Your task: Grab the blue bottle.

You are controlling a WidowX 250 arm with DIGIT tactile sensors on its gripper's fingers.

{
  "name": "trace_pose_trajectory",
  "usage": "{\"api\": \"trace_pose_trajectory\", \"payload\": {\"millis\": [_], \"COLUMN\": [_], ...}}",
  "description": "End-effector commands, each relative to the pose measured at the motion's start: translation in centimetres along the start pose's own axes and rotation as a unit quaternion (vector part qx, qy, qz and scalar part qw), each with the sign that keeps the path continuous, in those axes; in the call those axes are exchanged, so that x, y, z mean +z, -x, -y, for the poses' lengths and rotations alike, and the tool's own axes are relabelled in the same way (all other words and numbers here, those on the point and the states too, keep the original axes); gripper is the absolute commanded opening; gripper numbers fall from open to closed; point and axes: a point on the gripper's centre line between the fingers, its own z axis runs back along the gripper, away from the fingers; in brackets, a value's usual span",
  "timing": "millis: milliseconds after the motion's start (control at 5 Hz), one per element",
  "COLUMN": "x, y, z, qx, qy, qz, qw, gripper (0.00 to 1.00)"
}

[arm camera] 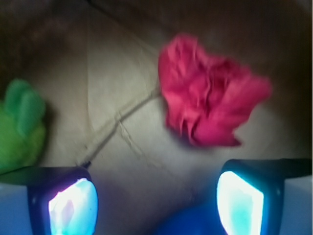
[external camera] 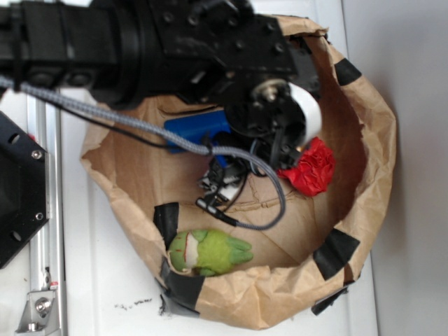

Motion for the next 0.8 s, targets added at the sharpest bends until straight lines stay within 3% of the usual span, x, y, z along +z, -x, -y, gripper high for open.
{"api": "trace_pose_trajectory", "payload": {"millis": [0, 200, 400, 600], "x": [1.2, 2.2, 2.6, 1.9], "y": [1.5, 1.5, 1.4, 1.3], "z": [0.8, 1.3, 1.0, -0.4], "qx": [0.084, 0.139, 0.177, 0.204], "qy": [-0.031, -0.064, -0.066, -0.068], "qz": [0.051, 0.068, 0.059, 0.032], "qw": [0.995, 0.986, 0.980, 0.976], "gripper": [1.00, 1.00, 1.00, 1.00]}}
